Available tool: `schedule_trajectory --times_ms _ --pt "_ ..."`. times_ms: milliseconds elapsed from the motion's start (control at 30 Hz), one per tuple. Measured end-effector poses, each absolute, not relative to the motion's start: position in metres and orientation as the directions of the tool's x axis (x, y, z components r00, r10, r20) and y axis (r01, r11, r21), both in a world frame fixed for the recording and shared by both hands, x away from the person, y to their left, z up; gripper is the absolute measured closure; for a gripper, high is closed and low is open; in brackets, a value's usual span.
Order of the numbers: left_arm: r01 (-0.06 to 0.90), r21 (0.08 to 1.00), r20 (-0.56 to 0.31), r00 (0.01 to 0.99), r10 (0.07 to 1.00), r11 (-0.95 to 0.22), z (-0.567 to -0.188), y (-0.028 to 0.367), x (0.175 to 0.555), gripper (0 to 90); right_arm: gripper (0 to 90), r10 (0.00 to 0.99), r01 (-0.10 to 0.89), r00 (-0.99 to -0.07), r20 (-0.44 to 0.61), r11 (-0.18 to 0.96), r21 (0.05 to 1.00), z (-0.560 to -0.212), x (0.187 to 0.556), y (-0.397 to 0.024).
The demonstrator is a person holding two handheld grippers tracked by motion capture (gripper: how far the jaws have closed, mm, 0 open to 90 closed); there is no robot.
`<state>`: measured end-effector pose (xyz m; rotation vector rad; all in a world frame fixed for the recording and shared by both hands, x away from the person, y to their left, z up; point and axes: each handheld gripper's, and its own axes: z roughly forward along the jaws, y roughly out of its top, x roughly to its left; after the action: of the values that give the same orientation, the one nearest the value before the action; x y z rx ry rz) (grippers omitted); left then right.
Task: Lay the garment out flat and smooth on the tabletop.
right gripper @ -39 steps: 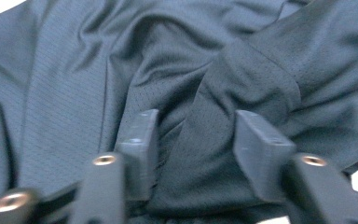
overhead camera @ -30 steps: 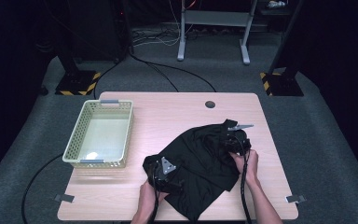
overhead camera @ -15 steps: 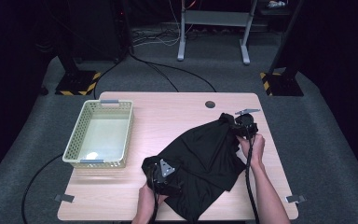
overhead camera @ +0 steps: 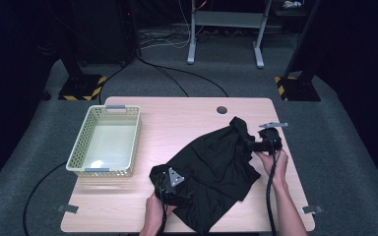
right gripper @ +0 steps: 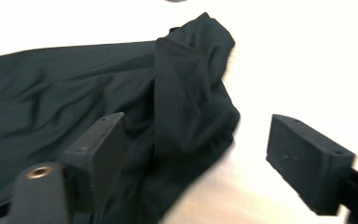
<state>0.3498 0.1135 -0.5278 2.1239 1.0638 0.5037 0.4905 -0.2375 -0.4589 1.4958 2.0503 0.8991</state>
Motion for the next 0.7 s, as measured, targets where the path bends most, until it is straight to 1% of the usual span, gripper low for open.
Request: schedule_trajectory --times_ms 33,100,133,167,267,333,400,433,467,500,633,700 --pt "0.537 0.736 0.033 0.579 0.815 -0.412 -0.526 0.113 0.350 0.0 15.5 0.947 0.653 -0.318 0.037 0.191 0.733 -0.455 0.482 -0.243" --pt "0.517 0.762 0.025 0.578 0.815 -0.390 -0.520 0.110 0.350 0.0 13.3 0.942 0.648 -0.329 0.066 0.174 0.741 -0.453 0.465 -0.253" --pt "0.502 0.767 0.037 0.586 0.809 -0.398 -0.516 0.107 0.351 0.0 8.9 0.941 0.652 -0.332 0.070 0.176 0.737 -0.455 0.456 -0.256" --pt "0.496 0.767 0.039 0.597 0.801 -0.407 -0.512 0.103 0.353 0.0 4.5 0.938 0.656 -0.339 0.065 0.187 0.731 -0.458 0.448 -0.258" --pt "0.488 0.749 0.052 0.631 0.774 -0.448 -0.510 0.093 0.362 0.0 0.0 0.936 0.680 -0.349 0.036 0.226 0.698 -0.477 0.424 -0.261" --pt "0.501 0.728 0.055 0.638 0.768 -0.468 -0.514 0.091 0.367 0.0 0.0 0.944 0.698 -0.331 0.010 0.238 0.676 -0.491 0.413 -0.263" --pt "0.512 0.723 0.056 0.627 0.777 -0.465 -0.519 0.093 0.368 0.1 0.0 0.949 0.703 -0.315 0.025 0.215 0.678 -0.503 0.405 -0.267" --pt "0.509 0.723 0.072 0.617 0.784 -0.467 -0.522 0.094 0.368 0.7 0.0 0.951 0.705 -0.307 0.028 0.207 0.678 -0.509 0.403 -0.267" --pt "0.508 0.720 0.081 0.615 0.785 -0.472 -0.523 0.094 0.368 1.6 0.0 0.953 0.711 -0.304 0.008 0.222 0.668 -0.516 0.401 -0.266" --pt "0.518 0.718 0.067 0.613 0.788 -0.464 -0.525 0.095 0.369 1.5 0.0 0.952 0.713 -0.305 -0.010 0.235 0.661 -0.519 0.400 -0.264" --pt "0.519 0.732 0.045 0.609 0.792 -0.441 -0.528 0.101 0.367 1.4 0.0 0.953 0.695 -0.303 0.010 0.214 0.687 -0.523 0.398 -0.264" --pt "0.506 0.735 0.066 0.609 0.790 -0.452 -0.528 0.103 0.365 1.4 0.0 0.952 0.686 -0.305 0.014 0.209 0.697 -0.525 0.399 -0.262"
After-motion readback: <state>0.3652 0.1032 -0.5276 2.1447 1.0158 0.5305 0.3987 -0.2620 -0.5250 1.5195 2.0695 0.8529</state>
